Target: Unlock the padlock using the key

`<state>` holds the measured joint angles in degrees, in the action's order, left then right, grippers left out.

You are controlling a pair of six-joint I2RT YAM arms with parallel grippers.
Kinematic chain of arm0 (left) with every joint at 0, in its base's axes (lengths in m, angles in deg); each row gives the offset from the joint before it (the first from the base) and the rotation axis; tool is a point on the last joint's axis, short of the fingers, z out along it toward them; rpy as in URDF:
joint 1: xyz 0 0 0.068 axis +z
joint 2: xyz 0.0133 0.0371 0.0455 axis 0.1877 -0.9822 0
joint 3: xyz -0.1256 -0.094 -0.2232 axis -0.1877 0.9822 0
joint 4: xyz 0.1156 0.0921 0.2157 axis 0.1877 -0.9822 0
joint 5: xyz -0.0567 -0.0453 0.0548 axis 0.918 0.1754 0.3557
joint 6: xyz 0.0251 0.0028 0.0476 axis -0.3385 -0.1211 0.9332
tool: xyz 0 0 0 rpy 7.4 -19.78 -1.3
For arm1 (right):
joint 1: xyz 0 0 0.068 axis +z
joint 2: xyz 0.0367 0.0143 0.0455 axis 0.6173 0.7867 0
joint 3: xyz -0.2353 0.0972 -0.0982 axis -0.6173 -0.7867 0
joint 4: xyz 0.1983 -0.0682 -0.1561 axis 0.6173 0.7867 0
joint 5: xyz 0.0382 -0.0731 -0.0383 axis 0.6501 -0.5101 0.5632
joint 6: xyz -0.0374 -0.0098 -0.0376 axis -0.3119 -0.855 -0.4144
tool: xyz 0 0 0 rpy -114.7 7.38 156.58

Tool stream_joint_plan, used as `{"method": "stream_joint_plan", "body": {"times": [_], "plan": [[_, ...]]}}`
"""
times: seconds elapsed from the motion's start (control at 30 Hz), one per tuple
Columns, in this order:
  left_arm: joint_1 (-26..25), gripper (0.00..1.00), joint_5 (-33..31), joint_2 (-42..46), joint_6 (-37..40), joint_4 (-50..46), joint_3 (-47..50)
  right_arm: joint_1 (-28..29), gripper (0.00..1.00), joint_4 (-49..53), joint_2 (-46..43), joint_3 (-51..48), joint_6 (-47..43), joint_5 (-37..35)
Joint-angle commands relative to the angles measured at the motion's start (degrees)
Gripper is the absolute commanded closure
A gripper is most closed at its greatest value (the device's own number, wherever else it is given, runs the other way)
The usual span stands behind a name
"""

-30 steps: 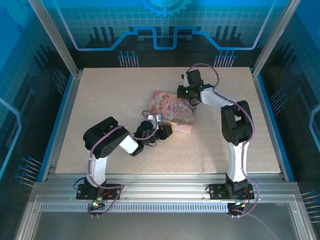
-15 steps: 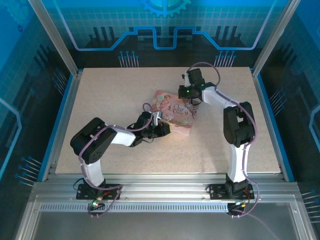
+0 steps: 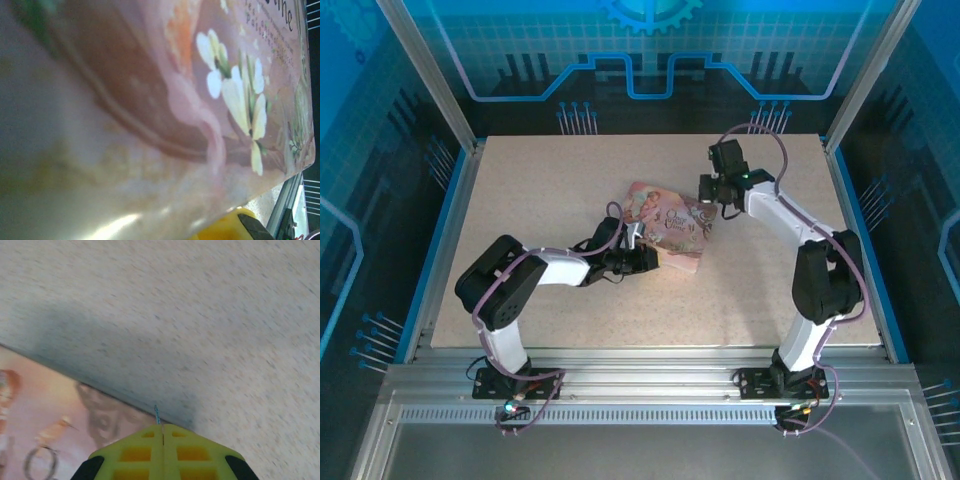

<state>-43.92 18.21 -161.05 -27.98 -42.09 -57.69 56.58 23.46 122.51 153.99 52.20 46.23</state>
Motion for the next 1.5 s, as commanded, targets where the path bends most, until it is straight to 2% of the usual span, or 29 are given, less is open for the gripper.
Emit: {"method": "stream_joint_plan", "body": {"times": [0.0,0.17,0.4,0.77,0.9,1.13,1.23,1.47], "plan": [[0.2,0.89,3.1,-1.4,1.1,-9.4,0.2,-0.6,1.00,3.8,-1.2,-3.8,2.9,-5.9],[0.2,0.85,3.7,-1.5,1.4,-9.8,-0.3,-0.7,1.00,3.1,-0.6,-6.8,5.5,-6.9],[0.2,0.81,4.2,-1.6,1.8,-9.8,-0.1,-0.8,1.00,0.7,2.5,-6.7,6.7,-2.9],[0.6,0.86,4.4,-1.5,1.5,-9.2,0.8,-1.0,1.00,0.5,9.0,0.8,3.4,0.1],[0.6,0.82,4.4,-1.6,1.2,-9.4,0.8,-1.0,1.00,-0.7,10.7,2.8,1.5,2.0],[0.6,0.84,4.4,-1.6,-0.1,-8.5,1.2,-1.0,1.00,-1.1,14.1,7.5,-2.1,6.3],[0.6,0.88,4.6,-1.5,-1.4,-6.8,1.6,-1.3,1.00,-0.4,13.7,7.6,-2.1,6.1],[0.6,0.88,4.5,-0.6,-6.4,-3.7,1.5,-3.7,1.00,0.9,7.3,1.4,-0.9,4.9]]}}
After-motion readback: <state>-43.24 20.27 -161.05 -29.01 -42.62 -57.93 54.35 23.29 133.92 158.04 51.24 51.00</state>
